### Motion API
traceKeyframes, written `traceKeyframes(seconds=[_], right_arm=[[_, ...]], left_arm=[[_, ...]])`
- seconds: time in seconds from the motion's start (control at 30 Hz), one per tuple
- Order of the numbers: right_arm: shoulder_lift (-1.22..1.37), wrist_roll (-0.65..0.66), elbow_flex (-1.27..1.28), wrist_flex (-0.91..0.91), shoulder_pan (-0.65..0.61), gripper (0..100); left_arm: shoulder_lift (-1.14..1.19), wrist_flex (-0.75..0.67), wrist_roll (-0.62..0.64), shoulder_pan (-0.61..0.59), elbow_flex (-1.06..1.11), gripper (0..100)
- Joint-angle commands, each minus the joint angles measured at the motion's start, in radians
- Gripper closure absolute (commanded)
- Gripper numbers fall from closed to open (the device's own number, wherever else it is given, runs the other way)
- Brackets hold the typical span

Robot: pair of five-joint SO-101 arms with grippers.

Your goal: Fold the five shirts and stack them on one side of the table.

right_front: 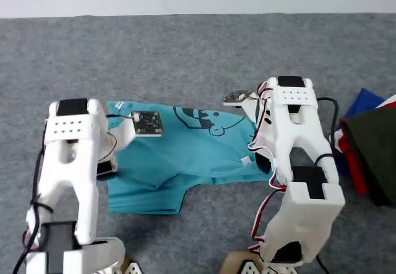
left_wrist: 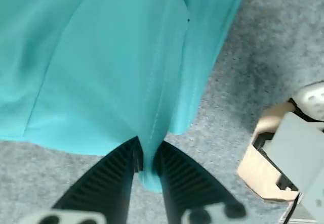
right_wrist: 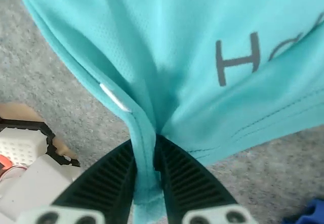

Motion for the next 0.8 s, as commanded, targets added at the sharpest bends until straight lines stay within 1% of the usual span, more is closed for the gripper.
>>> traceKeyframes(seconds=[0.0, 0.13, 0.3, 0.47, 0.53, 0.63, 0.73, 0.77], right_arm=[[-0.059, 0.012, -0.002, -0.024, 0.025, 98.7], [-0.062, 0.037, -0.006, -0.025, 0.053, 98.7], [-0.067, 0.038, -0.006, -0.024, 0.051, 98.7], [-0.059, 0.04, -0.002, -0.024, 0.047, 98.7], [-0.058, 0.04, -0.002, -0.024, 0.05, 98.7], [-0.058, 0.04, -0.002, -0.024, 0.047, 98.7], [-0.061, 0.038, -0.006, -0.016, 0.042, 98.0], [-0.065, 0.037, -0.006, -0.013, 0.038, 96.3]], left_arm=[[-0.086, 0.031, -0.018, -0.009, 0.035, 100], [-0.126, 0.032, -0.015, -0.008, 0.088, 100], [-0.216, 0.032, -0.012, 0.003, 0.17, 100], [-0.284, 0.032, -0.011, 0.063, 0.306, 100], [-0.285, 0.031, 0.02, 0.083, 0.354, 100], [-0.285, 0.028, 0.058, 0.081, 0.364, 100], [-0.285, 0.026, 0.058, 0.071, 0.361, 99], [-0.285, 0.026, 0.057, 0.069, 0.361, 97]])
